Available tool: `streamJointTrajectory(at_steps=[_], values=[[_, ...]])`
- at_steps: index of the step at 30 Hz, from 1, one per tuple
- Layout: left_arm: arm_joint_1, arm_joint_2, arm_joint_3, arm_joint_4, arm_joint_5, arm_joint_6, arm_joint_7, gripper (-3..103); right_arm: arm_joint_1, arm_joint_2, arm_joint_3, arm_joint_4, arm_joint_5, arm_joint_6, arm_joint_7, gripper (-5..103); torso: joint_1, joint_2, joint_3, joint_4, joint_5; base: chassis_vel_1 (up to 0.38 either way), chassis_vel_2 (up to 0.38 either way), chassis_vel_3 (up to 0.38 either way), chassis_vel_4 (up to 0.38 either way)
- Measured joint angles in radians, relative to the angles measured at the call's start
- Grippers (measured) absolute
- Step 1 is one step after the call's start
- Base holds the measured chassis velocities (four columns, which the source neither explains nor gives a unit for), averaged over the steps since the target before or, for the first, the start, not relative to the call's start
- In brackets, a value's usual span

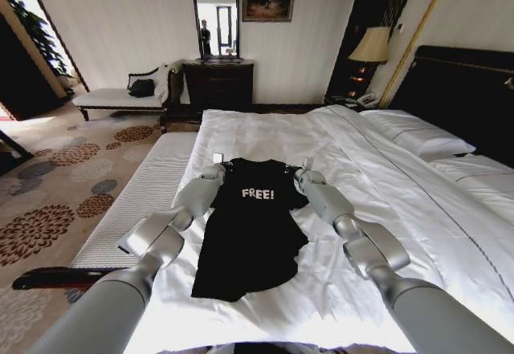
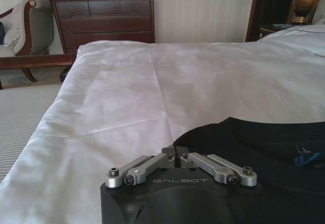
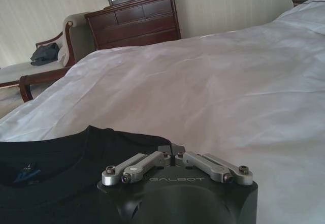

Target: Fold the clothes on the bed.

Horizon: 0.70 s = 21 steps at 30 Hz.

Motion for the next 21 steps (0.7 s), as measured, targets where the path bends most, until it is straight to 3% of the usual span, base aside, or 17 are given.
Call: streamJointTrajectory(at_steps=[16,17,19,21], values=[[0.047,-0.003,-0.061,-0.012,0.062,0.007,-0.022,-3,-0.006,0.007,0.000,-0.035,-0.044,0.015,-0.012,0,0.000,0.000,0.000,0.0001,0.0002,0.000,0.000,0.000,0.000],[0.059,-0.003,-0.072,-0.025,0.065,0.015,-0.031,1,-0.013,0.002,-0.005,-0.025,-0.042,0.015,-0.018,5,0.000,0.000,0.000,0.0001,0.0000,0.000,0.000,0.000,0.000],[0.066,-0.003,-0.077,-0.032,0.066,0.020,-0.037,1,-0.018,-0.001,-0.010,-0.018,-0.039,0.015,-0.022,5,0.000,0.000,0.000,0.0000,0.0000,0.000,0.000,0.000,0.000],[0.082,0.000,-0.080,-0.049,0.072,0.030,-0.043,11,-0.033,-0.009,-0.027,0.001,-0.035,0.015,-0.032,17,0.000,0.000,0.000,-0.0002,0.0001,0.000,0.000,0.000,0.000]])
